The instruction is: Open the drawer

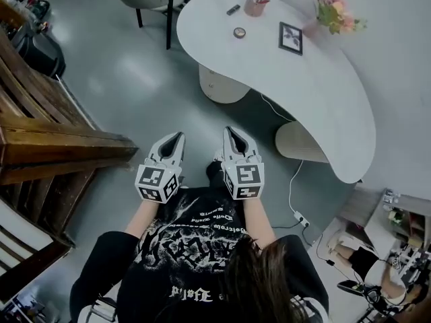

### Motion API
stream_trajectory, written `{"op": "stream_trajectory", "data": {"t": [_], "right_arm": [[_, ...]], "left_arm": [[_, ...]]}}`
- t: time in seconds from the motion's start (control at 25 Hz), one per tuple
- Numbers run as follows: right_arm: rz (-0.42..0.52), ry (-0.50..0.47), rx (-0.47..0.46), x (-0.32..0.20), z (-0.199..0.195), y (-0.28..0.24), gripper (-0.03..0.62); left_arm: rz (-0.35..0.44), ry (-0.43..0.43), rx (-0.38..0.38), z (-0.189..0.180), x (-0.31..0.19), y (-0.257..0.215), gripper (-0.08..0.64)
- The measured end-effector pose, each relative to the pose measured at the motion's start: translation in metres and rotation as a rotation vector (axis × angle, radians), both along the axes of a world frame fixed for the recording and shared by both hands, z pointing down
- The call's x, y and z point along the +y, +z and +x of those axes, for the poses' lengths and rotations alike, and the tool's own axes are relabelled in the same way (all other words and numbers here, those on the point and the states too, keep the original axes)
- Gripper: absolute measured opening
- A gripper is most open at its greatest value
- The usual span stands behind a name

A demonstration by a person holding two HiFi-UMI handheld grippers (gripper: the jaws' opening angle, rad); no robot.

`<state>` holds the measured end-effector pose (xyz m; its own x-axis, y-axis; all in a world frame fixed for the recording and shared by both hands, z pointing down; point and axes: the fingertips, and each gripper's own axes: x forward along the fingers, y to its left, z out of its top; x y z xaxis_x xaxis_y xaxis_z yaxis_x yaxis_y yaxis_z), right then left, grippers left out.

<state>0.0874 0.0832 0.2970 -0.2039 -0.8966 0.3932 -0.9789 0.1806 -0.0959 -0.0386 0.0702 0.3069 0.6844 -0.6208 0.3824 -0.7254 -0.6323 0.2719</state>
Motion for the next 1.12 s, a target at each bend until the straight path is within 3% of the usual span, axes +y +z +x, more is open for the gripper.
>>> {"op": "stream_trajectory", "data": {"t": [0.28, 0.6, 0.84, 1.12], "right_arm": [[-0.014, -0.052, -0.014, -0.047, 0.058, 0.011, 0.025], [-0.042, -0.100, -0.012, -0.091, 0.097, 0.020, 0.025], [-0.054, -0.125, -0.005, -0.114, 0.093, 0.021, 0.025], [-0.025, -0.045, 0.003, -0.128, 0.081, 0.018, 0.025]], "left_arm": [[-0.011, -0.033, -0.018, 0.062, -0.039, 0.010, 0.029], [-0.006, -0.069, -0.022, 0.105, -0.080, 0.010, 0.029], [-0.028, -0.063, -0.031, 0.106, -0.101, 0.015, 0.029], [-0.022, -0.053, -0.041, 0.088, -0.126, 0.018, 0.029]]}}
